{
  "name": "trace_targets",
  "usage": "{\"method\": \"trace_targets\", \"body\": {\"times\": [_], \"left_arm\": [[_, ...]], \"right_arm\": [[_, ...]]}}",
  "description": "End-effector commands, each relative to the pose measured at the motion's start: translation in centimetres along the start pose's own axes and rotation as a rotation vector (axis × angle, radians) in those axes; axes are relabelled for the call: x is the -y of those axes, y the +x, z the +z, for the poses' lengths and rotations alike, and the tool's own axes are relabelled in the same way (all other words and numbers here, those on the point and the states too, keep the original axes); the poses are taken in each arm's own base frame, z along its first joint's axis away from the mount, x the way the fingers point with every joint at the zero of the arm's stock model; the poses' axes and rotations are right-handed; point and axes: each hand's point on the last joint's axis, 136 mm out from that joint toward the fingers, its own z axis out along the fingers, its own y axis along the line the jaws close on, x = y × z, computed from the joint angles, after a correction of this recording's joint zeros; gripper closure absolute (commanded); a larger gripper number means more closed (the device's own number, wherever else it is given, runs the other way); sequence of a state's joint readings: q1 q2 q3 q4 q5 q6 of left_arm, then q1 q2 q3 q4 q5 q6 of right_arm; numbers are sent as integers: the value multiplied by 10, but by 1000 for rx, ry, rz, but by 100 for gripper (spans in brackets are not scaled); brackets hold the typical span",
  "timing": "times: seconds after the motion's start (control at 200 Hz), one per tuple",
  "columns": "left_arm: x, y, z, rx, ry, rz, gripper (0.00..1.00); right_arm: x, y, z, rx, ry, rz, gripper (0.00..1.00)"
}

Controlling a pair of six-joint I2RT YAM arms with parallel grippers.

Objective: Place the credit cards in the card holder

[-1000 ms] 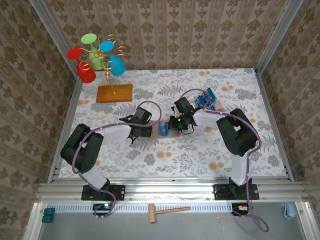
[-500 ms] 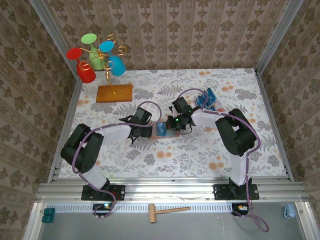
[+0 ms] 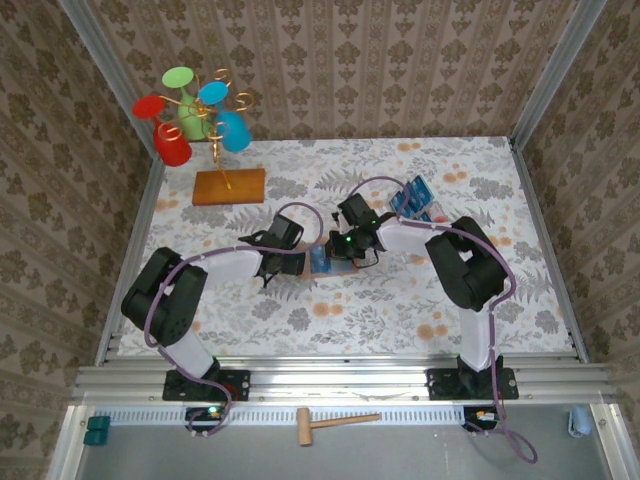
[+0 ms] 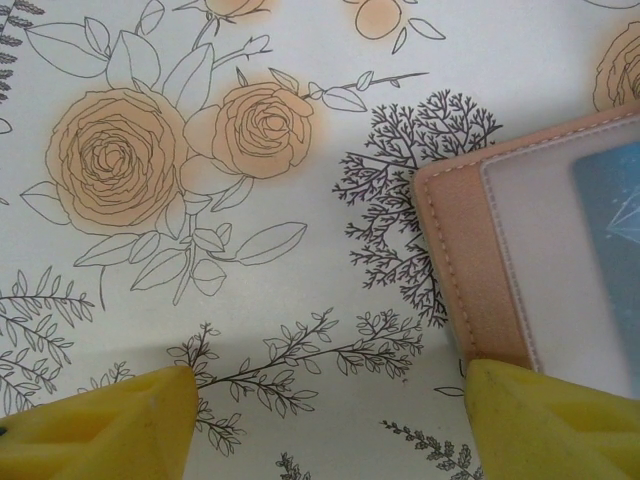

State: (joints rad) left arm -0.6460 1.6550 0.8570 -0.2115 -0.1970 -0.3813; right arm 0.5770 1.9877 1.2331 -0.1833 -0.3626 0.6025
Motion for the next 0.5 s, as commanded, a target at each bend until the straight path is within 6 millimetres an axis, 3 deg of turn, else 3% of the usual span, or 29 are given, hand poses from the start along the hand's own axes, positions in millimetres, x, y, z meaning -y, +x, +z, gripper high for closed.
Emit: {"method": "trace_targets", "body": {"times": [0.0, 0.26, 0.49], "left_arm": [[-1, 7, 5, -25, 1, -5, 28], [-3, 12, 6, -34, -8, -1, 28], [-3, 11, 6, -31, -7, -3, 28]], "right_arm": [[-6, 1, 3, -13, -12, 1, 100], [-5, -8, -20, 31, 8, -22, 100], [3, -6, -20, 30, 27, -16, 100]]}}
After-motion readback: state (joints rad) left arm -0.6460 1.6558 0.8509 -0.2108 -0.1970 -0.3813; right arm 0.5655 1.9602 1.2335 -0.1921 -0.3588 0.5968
